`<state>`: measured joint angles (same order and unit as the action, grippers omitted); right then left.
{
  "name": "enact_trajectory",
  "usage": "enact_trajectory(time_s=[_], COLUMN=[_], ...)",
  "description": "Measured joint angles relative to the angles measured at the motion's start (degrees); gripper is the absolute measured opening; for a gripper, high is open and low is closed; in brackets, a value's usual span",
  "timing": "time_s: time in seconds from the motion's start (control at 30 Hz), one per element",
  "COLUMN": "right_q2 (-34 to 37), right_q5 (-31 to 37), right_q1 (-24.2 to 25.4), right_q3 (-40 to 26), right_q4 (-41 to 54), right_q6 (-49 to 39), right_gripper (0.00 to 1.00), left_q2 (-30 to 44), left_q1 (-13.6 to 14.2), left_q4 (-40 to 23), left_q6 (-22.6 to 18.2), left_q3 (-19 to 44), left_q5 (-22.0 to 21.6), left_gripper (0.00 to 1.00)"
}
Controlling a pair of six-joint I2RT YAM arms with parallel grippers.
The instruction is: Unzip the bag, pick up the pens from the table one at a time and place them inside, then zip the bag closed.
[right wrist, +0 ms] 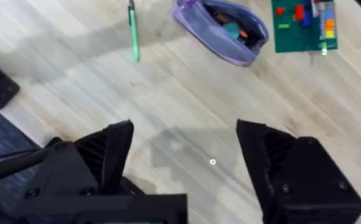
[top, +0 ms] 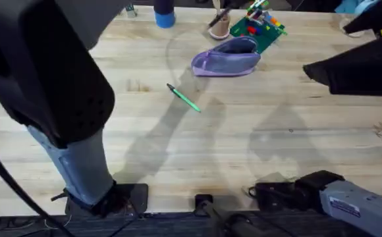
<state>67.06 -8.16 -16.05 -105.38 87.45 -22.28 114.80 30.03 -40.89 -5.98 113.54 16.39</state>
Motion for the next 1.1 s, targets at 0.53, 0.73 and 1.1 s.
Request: enact_trajectory(time_s=[0.53,0.73,1.1], right_q2=[-0.6,-0.6,-0.6], right_q5=[2.0,2.0,2.2], right_q1=[0.0,0.0,0.0], right_q3=[0.0,0.0,0.0], right_q4=[-0.2,-0.4,-0.4], right_q6=[-0.1,-0.5,-1.8], right_gripper=[0.996,0.996,0.995], left_q2=[2.5,8.6,10.7], left_q1=[6.2,7.2,7.0], left_q4=[4.2,6.0,-0.7], left_q6=[-8.0,-8.5,-12.8], left_q3=[0.3,0.3,0.3], left_q5=[10.7,10.8,7.2], left_gripper=[0.045,0.045,0.045])
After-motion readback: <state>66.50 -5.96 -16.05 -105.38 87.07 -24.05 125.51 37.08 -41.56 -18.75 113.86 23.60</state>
